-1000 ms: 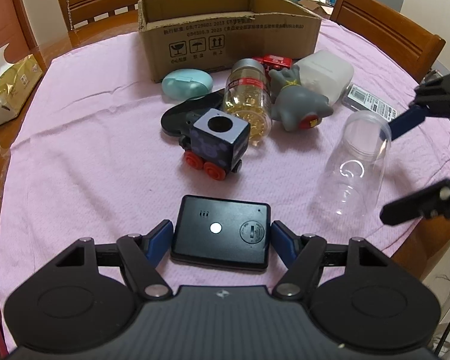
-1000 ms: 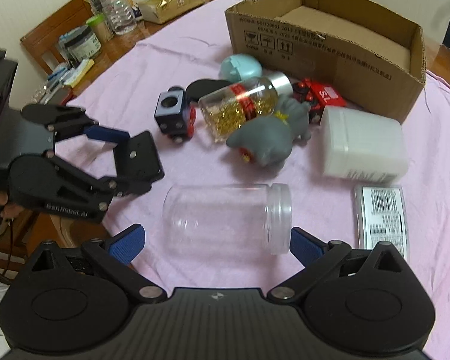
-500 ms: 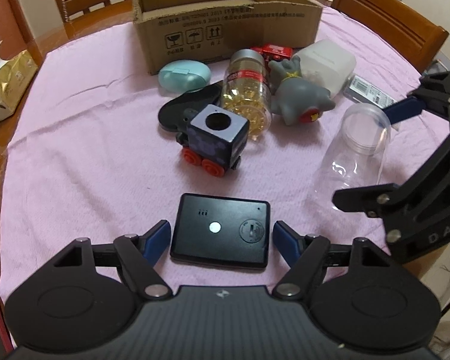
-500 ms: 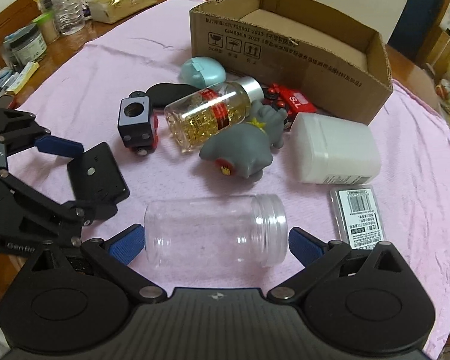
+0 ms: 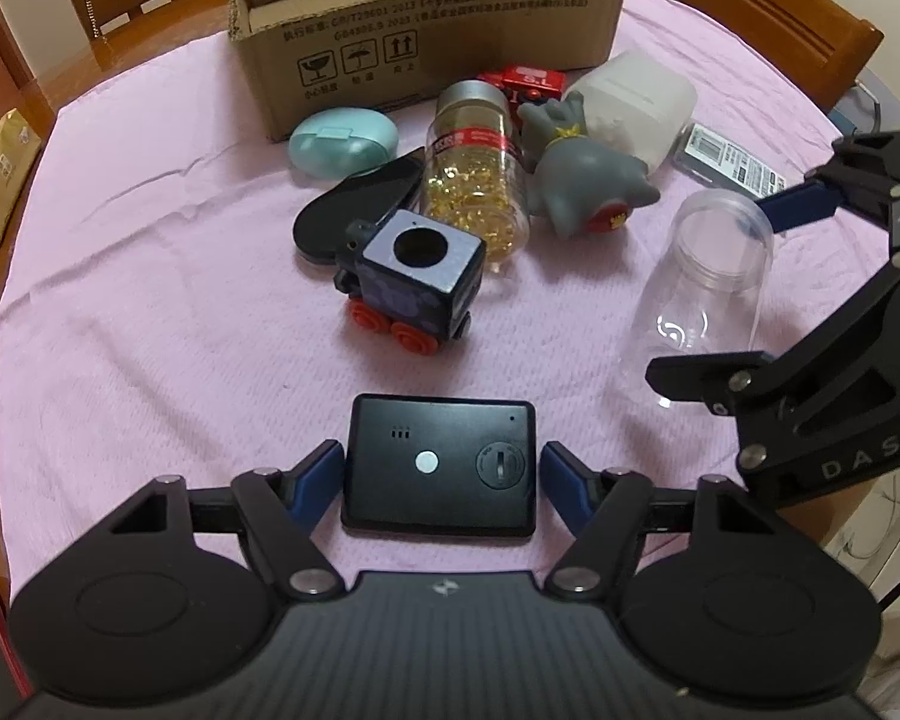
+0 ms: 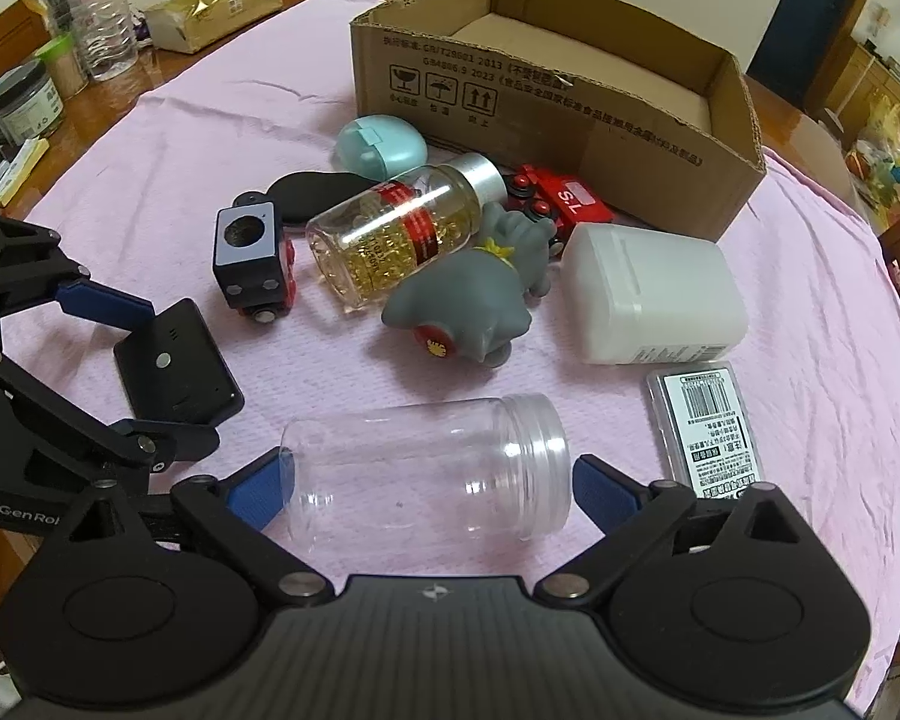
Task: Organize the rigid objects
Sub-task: 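Close the left tool on the black device while the right tool grasps the clear jar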
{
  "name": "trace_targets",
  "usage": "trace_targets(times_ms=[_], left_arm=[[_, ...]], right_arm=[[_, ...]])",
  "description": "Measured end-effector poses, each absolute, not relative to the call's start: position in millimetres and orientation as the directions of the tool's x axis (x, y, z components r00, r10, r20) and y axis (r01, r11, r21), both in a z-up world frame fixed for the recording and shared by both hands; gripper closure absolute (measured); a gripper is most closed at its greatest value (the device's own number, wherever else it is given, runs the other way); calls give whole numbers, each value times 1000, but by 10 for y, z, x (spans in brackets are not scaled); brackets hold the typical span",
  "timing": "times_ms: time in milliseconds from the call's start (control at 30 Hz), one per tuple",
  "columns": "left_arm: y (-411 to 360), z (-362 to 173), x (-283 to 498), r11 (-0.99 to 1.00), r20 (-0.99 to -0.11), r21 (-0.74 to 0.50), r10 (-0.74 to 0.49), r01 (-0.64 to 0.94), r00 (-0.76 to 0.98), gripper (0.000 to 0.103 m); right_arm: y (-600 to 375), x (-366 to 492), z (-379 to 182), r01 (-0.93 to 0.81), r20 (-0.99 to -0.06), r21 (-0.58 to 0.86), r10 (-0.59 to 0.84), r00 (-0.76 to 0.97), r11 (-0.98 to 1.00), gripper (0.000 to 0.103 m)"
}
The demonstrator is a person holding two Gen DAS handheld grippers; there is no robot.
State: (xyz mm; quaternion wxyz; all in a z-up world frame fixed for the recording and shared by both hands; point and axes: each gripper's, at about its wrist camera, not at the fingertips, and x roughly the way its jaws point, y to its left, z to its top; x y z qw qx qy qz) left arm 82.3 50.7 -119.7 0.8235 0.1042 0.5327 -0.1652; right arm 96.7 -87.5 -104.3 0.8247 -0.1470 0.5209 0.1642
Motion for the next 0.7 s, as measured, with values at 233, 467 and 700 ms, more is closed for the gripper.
trace_targets(times_ms=[233, 467, 700], left_arm=[[554, -1179, 830, 922, -910, -30, -184, 385, 370, 34], [633, -1081, 880, 913, -908, -34, -198, 407, 368, 34], [705, -860, 963, 892, -905, -35, -220, 451, 364, 34]], right_arm=[[-849, 977, -1034, -438, -912, -74, 118, 394, 896, 9], [-863, 991, -950, -459, -907, -71, 134, 399, 886, 9], [-889, 1014, -785, -463, -897, -79, 139, 419, 883, 9]])
